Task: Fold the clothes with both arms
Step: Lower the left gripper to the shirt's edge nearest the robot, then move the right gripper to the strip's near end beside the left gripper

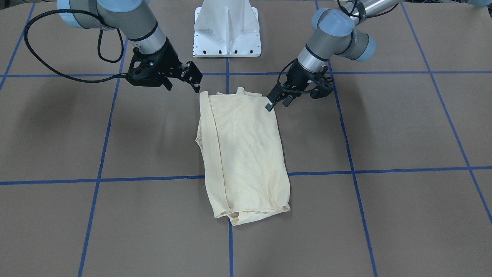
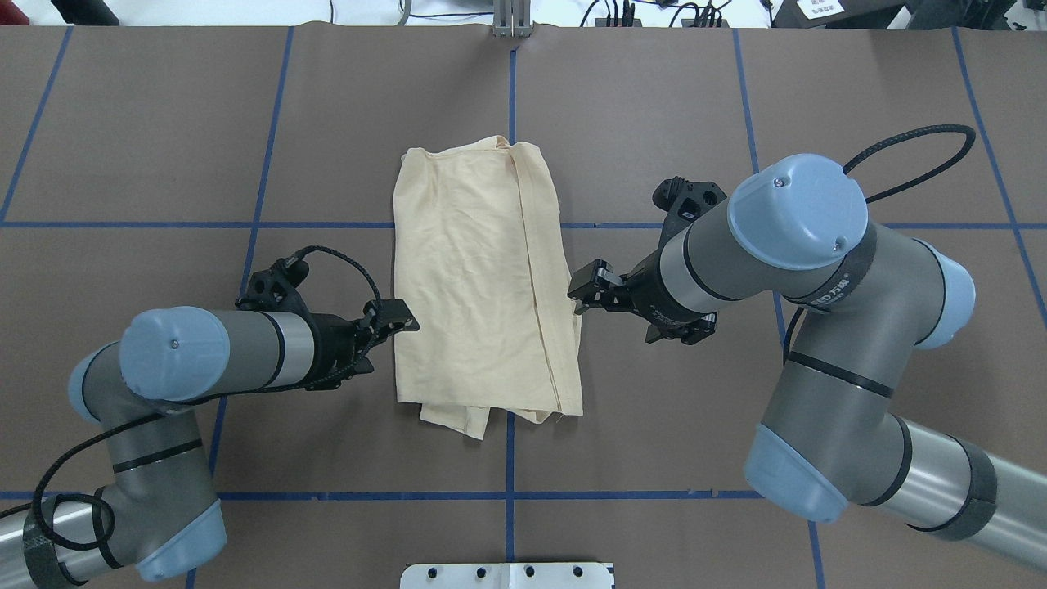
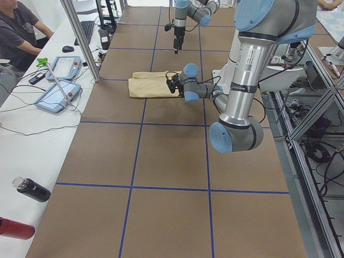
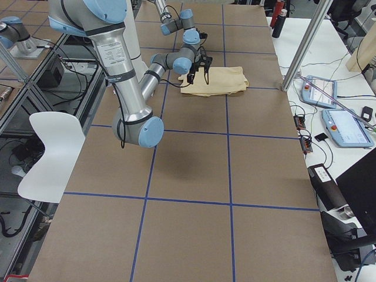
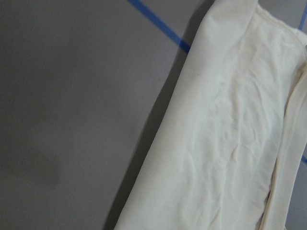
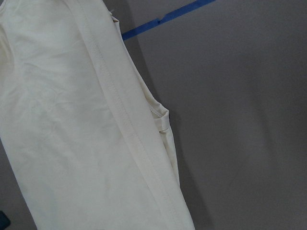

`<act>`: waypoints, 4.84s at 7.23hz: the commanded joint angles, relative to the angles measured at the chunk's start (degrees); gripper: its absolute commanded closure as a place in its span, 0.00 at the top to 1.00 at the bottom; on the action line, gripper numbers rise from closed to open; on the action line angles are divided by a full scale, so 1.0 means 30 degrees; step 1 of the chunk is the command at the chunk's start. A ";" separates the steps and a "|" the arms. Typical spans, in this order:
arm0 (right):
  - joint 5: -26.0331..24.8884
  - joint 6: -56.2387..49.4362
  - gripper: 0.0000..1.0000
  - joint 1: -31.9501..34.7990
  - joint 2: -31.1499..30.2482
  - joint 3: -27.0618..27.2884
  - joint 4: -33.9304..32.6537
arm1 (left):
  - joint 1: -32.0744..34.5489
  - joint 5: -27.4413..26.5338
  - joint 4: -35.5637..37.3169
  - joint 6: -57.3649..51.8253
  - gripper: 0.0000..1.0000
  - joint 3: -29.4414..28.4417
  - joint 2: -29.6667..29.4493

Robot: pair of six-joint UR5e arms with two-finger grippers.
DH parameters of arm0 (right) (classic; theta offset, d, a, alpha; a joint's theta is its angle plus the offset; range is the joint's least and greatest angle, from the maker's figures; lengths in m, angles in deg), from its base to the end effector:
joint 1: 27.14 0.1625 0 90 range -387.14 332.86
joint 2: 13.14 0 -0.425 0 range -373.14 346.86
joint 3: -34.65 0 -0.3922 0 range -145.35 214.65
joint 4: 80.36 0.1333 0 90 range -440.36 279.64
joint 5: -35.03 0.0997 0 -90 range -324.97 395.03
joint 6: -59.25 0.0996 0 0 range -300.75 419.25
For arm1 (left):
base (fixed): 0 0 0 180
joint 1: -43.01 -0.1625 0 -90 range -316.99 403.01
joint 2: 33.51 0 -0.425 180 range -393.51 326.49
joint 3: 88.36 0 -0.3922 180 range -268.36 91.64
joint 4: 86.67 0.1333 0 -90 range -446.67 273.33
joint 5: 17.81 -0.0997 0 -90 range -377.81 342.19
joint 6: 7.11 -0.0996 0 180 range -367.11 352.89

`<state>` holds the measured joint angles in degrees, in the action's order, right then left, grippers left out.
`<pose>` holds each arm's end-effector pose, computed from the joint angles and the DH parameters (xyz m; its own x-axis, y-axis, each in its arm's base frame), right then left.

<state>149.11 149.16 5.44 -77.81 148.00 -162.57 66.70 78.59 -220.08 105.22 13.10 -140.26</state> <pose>-0.4318 -0.3859 0.2192 0.4658 0.2959 0.8339 -0.2043 0.9529 -0.2241 0.4944 -0.3503 0.3207 0.1522 -0.4791 -0.8645 0.3894 0.8330 -0.3931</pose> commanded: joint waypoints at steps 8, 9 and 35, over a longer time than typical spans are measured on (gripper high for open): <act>0.0000 0.0001 1.00 0.0009 -0.0006 0.0008 -0.0049 | -0.2094 -0.1136 0.2578 0.1051 0.71 -0.0187 -0.0976; 0.0029 0.0001 1.00 0.0038 -0.0035 0.0008 -0.0049 | -0.2123 -0.1136 0.2578 0.1051 0.71 -0.0187 -0.1006; 0.0029 0.0001 1.00 0.0126 -0.0035 0.0008 -0.0079 | -0.2094 -0.1048 0.6914 0.0846 0.00 0.0487 -0.2090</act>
<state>149.20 149.17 5.80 -77.91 148.03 -162.80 60.41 75.42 -199.35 107.76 14.44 -146.46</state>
